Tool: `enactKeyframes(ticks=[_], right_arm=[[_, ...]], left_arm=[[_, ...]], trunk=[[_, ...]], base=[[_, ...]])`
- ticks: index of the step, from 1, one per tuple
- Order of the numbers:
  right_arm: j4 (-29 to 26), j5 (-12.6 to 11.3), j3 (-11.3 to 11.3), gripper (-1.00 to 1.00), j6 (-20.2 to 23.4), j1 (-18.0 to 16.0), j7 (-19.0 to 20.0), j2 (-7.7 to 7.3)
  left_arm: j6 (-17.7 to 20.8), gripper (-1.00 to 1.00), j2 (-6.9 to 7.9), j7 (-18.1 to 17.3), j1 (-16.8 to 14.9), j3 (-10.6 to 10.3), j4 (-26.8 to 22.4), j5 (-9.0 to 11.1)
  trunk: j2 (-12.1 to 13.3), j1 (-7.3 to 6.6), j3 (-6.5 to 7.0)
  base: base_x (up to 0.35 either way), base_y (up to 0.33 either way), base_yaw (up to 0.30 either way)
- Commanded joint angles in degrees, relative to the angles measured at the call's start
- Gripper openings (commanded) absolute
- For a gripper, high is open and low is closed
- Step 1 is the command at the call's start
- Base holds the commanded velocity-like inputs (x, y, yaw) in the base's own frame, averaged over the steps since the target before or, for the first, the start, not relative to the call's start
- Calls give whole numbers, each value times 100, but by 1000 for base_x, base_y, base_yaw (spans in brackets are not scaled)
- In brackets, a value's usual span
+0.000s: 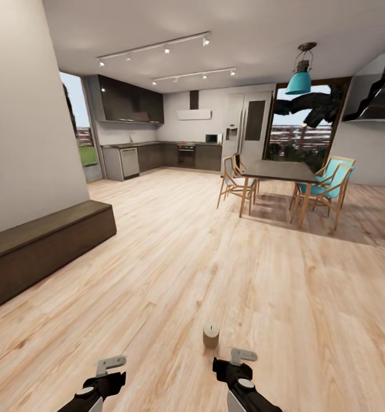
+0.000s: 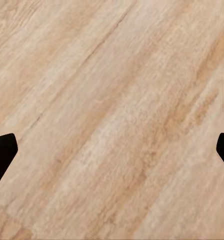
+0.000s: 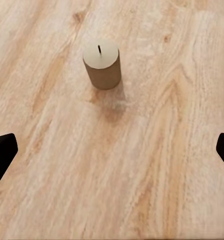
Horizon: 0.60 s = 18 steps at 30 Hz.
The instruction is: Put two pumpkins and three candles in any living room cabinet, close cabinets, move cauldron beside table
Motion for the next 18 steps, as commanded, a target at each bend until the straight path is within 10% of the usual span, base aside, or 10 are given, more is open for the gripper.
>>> enactKeyframes(ticks=[1,18], right_arm=[[6,-61,46,100,-29,-6,-29,-1],[6,-62,29,100,-17,-6,-29,-10]], left_arm=[[-18,100,3,22,-2,-43,1,55],[-18,100,3,22,-2,-43,1,56]], trunk=[[-2,-1,-8],[-2,-1,-97]], base=[[0,0,-258],[21,-50,-202]])
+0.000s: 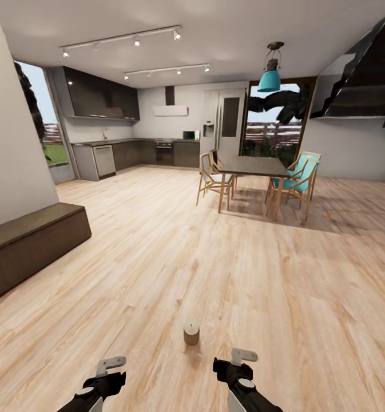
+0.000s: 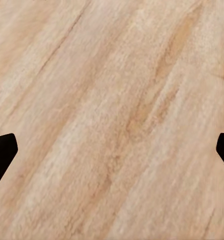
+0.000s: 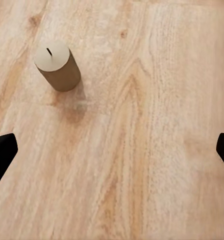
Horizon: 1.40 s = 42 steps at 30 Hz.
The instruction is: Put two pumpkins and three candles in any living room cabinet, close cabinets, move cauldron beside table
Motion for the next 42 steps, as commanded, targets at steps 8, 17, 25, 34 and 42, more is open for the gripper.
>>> enactKeyframes(ticks=[8,17,25,34,42], right_arm=[[4,-61,49,100,-30,-5,-30,-2],[4,-61,54,100,-30,-5,-30,-1],[4,-61,54,100,-30,-5,-30,-1],[4,-61,54,100,-30,-5,-30,4],[4,-61,54,100,-30,-5,-30,7]], left_arm=[[-19,100,3,23,-3,-43,2,54],[-19,100,4,23,-3,-43,2,54],[-19,100,3,23,-3,-43,2,54],[-19,100,4,23,-3,-43,2,54],[-19,100,4,23,-3,-43,2,54]], trunk=[[-2,0,-11],[-2,0,-23],[-2,0,-26],[-2,0,-42],[-2,0,-44]], base=[[10,-21,-13],[0,0,-5],[143,0,-2],[201,0,-39],[246,0,-7]])
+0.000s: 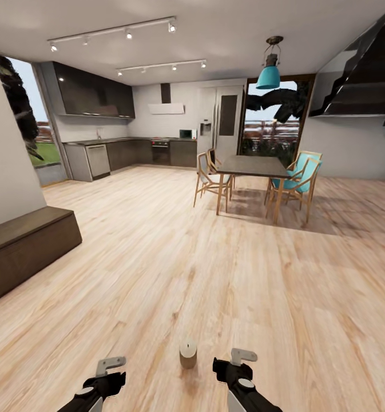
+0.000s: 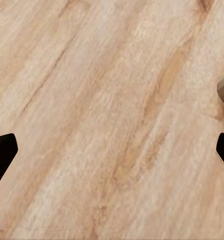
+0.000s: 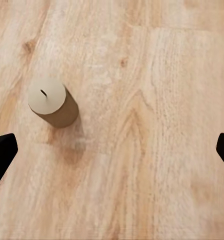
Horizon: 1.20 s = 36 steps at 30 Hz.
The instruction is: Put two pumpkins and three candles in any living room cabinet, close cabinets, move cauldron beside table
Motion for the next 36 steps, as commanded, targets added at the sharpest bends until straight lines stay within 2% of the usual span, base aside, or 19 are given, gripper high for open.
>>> enactKeyframes(ticks=[1,20,29,36], right_arm=[[4,-61,47,100,-28,-5,-31,-2],[4,-61,47,100,-28,-5,-31,-2],[4,-61,47,100,-26,-5,-31,-2],[4,-61,47,100,-20,-5,-31,-2]], left_arm=[[-19,100,2,22,-3,-43,3,53],[-19,100,1,22,-3,-43,3,53],[-19,100,1,22,-3,-43,3,53],[-19,100,1,22,-3,-43,3,53]], trunk=[[-2,2,-6],[-2,2,-6],[-2,2,-6],[-2,2,-6]], base=[[250,0,-1],[237,0,0],[131,0,10],[51,0,147]])
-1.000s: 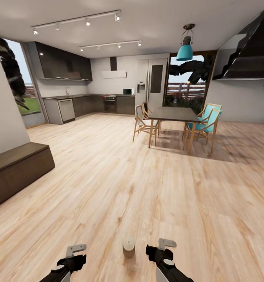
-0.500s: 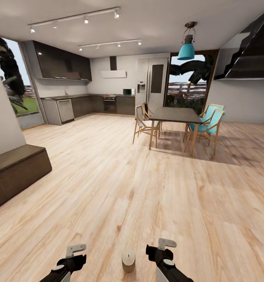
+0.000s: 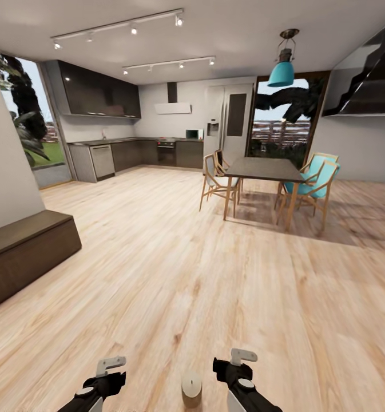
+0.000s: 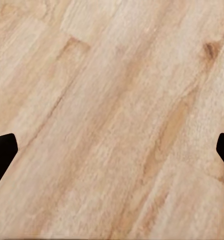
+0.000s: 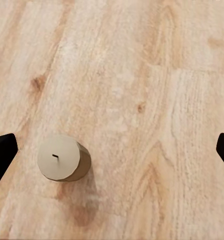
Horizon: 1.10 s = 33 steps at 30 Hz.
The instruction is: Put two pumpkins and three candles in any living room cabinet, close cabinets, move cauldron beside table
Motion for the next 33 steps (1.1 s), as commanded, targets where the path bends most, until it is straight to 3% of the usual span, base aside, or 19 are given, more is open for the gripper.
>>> enactKeyframes(ticks=[1,16,33], right_arm=[[2,-61,47,100,-28,-4,-32,-3],[2,-61,48,100,-31,-4,-32,-3],[2,-61,47,100,-36,-4,-32,-3]], left_arm=[[-19,100,2,22,-4,-42,4,53],[-19,100,2,22,-4,-42,4,52],[-19,100,2,22,-4,-42,4,49]], trunk=[[-2,-1,-5],[-2,-1,-5],[-2,-1,-5]], base=[[7,0,214],[62,-10,246],[41,-106,10]])
